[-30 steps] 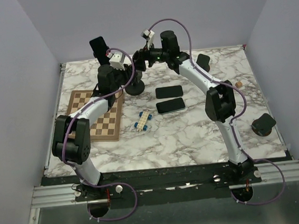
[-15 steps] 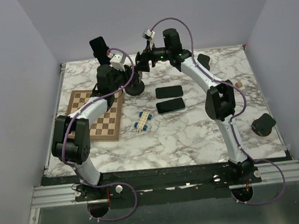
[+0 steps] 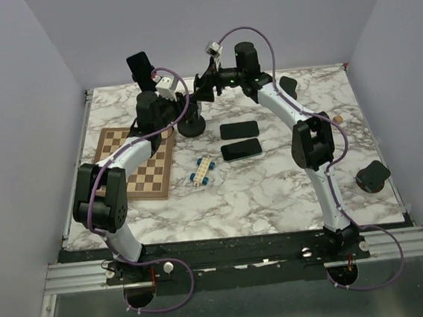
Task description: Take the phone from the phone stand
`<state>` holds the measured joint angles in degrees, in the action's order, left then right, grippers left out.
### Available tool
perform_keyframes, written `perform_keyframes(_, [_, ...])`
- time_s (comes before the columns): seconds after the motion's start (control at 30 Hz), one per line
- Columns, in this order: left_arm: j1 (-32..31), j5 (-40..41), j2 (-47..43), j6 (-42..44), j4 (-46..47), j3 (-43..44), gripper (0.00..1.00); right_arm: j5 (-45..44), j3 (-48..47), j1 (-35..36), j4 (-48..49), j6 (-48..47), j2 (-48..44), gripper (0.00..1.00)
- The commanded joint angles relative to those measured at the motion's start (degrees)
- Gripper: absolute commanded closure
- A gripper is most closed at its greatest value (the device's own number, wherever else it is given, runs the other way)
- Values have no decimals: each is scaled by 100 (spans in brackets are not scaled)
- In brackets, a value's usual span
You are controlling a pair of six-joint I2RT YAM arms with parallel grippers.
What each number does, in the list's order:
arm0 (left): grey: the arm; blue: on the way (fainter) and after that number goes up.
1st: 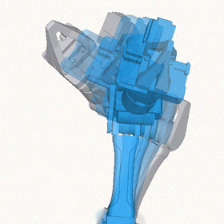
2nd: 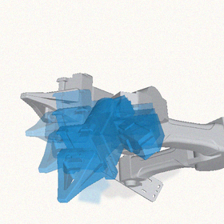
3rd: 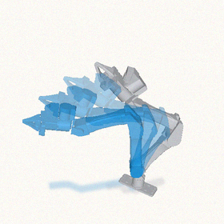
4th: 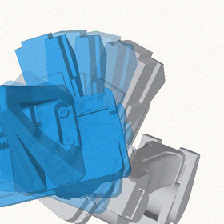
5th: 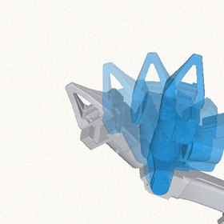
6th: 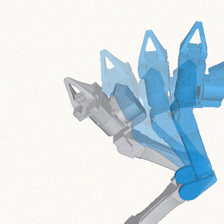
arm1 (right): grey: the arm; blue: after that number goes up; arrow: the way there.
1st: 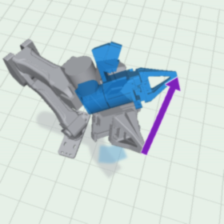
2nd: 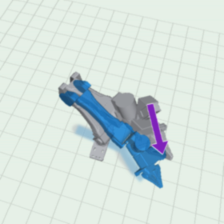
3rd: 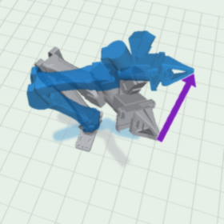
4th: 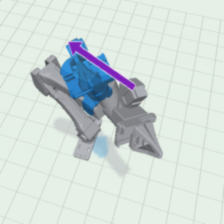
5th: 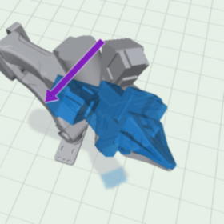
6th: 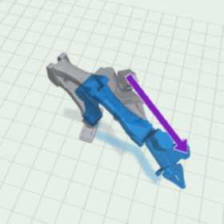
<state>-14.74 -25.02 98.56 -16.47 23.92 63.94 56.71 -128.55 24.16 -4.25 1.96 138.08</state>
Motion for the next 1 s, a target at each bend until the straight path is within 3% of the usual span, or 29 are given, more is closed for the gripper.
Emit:
perform_keyframes(0.0, [225,-74,205,-67,-561,-83,100,1694,349,-9,649,1323,-177,99])
perform_keyframes(0.57, [288,-278,333,-84,-667,42,100,1625,646,184,236,1109,-569,99])
perform_keyframes(0.97, [288,-316,336,-76,-764,65,100,1906,1016,253,1642,2292,-894,99])
